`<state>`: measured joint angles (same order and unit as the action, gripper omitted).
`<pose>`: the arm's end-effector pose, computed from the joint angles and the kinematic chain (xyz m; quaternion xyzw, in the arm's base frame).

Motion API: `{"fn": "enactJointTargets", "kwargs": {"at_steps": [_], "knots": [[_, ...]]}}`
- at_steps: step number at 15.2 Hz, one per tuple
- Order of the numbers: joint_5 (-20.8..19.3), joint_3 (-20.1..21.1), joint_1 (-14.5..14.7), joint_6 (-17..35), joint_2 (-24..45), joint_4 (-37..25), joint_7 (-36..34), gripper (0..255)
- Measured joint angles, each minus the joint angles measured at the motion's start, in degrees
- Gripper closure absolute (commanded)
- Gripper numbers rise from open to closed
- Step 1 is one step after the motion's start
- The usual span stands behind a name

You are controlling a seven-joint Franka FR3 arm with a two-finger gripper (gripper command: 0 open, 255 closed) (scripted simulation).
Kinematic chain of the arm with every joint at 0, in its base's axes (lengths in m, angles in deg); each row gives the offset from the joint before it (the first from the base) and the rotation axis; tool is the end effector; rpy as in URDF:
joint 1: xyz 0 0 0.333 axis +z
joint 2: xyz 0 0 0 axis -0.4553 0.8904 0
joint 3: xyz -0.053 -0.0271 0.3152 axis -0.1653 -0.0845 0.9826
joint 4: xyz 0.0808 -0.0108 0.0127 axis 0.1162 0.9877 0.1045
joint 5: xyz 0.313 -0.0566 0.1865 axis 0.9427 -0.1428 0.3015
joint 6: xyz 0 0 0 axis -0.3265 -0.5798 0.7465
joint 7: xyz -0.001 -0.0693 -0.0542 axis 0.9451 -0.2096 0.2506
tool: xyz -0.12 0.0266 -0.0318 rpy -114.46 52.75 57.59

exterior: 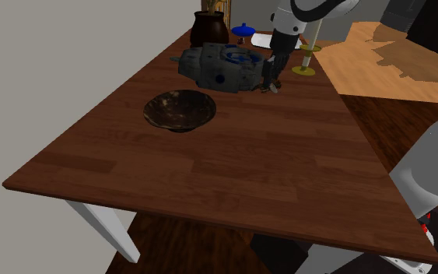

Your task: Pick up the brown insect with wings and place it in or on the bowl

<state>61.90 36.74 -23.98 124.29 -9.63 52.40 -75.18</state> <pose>0.4273 0.0476 0.4793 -0.9912 -0.1184 -0.0547 0.0223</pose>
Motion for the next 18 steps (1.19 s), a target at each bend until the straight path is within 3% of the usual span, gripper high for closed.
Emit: {"fn": "enactJointTargets", "kwargs": {"at_steps": [7,18], "knots": [[0.0,0.0,0.0,-0.4,-0.1,-0.3,0.0,255],[-0.3,-0.2,-0.1,-8.7,-1.2,-7.3,-0.3,255]]}}
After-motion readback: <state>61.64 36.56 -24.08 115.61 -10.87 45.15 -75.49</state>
